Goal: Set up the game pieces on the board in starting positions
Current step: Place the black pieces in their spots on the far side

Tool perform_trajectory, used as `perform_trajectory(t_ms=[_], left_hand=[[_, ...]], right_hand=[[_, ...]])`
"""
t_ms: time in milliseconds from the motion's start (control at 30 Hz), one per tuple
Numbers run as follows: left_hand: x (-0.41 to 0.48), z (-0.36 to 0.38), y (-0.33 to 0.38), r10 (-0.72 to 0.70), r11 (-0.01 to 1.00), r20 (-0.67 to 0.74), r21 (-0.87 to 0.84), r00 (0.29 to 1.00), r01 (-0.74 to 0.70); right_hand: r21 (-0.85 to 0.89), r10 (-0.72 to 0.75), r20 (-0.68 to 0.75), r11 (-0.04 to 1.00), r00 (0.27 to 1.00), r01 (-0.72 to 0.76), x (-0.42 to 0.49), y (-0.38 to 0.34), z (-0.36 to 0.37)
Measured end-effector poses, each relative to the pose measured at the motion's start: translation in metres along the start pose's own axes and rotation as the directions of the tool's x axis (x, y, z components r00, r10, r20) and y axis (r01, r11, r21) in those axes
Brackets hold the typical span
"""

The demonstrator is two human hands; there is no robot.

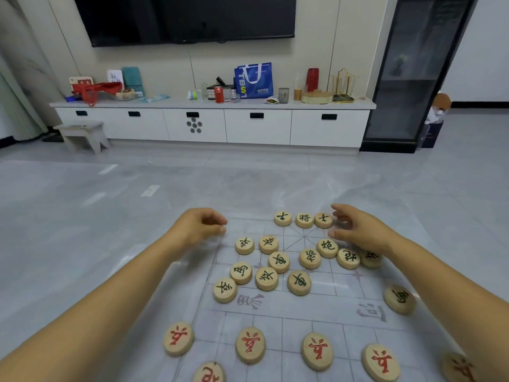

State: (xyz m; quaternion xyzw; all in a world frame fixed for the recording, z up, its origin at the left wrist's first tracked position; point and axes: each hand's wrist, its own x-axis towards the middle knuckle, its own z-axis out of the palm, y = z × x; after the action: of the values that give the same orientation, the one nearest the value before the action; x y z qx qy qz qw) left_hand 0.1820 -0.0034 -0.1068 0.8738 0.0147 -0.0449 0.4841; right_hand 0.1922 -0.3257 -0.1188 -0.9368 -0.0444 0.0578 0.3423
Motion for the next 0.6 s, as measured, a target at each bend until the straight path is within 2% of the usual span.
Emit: perform_trajectory(t_ms=[67,133,233,333,433,600], left_hand=[[-0.021,-0.005,-0.007,-0.026,0.999,0.078,0.03,0.997,0.024],[-0.042,-0.005,-0.012,-0.048,0.997,0.178,0.074,0.983,0.035],[-0.061,-0.003,-0.02,-0.059,0.996,0.215,0.073,0.975,0.044],[-0.069,0.002,-0.021,-0.063,0.996,0.178,0.079,0.982,0.049],[-0.075,0.01,-0.016,-0.039,0.986,0.161,0.164,0.986,0.012],[-0.088,0.023,-0.018,0.054,0.894,0.2,0.426,0.978,-0.136]], right_hand=[[-0.021,-0.054,-0.062,0.998,0.997,0.053,-0.016,-0.001,-0.005],[0.045,-0.069,-0.118,0.996,0.991,0.075,-0.033,-0.005,-0.014],[0.116,0.012,-0.103,0.993,0.995,0.0,-0.07,-0.009,-0.027],[-0.048,0.094,-0.054,0.994,0.994,-0.096,-0.111,-0.003,-0.026],[-0.244,0.121,-0.006,0.962,0.993,-0.119,-0.148,-0.003,-0.014],[-0.294,0.151,-0.058,0.942,0.987,-0.161,-0.18,-0.003,-0.01]])
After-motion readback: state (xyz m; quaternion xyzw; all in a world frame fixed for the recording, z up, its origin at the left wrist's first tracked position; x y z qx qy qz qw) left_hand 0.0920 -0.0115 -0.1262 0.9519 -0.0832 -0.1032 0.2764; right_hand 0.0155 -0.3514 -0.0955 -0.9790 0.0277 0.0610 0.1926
